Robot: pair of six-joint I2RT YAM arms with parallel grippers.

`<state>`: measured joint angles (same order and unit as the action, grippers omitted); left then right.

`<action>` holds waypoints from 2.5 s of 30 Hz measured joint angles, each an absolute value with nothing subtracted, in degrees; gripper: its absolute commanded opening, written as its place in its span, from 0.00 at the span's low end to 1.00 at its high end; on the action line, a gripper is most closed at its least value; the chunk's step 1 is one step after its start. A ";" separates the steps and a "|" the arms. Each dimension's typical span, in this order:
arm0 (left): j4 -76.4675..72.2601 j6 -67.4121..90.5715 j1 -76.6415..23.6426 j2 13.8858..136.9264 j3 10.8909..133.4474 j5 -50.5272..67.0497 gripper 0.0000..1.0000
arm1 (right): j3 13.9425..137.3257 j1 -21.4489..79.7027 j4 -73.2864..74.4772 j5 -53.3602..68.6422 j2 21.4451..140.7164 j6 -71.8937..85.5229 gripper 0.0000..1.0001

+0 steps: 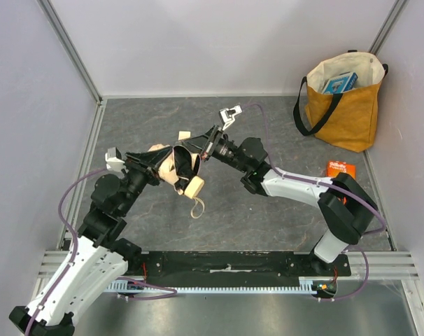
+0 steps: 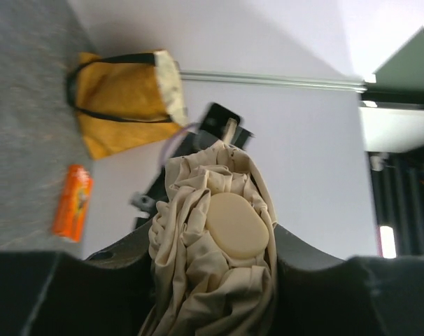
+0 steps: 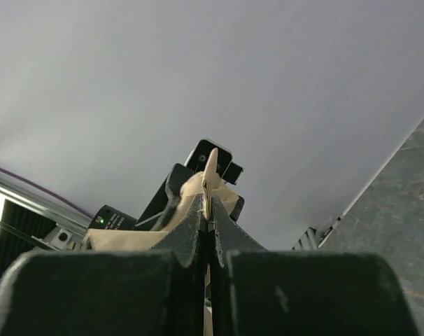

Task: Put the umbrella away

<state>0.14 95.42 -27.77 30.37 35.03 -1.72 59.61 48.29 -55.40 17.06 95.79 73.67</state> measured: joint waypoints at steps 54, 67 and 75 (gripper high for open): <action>31.73 80.31 -29.50 50.85 33.71 -1.19 0.02 | 63.57 82.41 -1.28 -31.42 90.28 -15.79 0.00; 39.27 75.13 -29.26 56.03 35.24 -2.02 0.02 | 63.33 82.81 -0.05 -25.80 93.62 -17.47 0.00; 29.85 74.06 -33.04 64.40 35.20 -9.65 0.02 | 53.74 78.13 -11.84 -21.41 93.06 -18.83 0.00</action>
<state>29.85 74.06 -33.04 64.40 35.20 -9.65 53.74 78.13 -11.84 -21.41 93.06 -18.83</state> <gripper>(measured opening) 0.426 0.009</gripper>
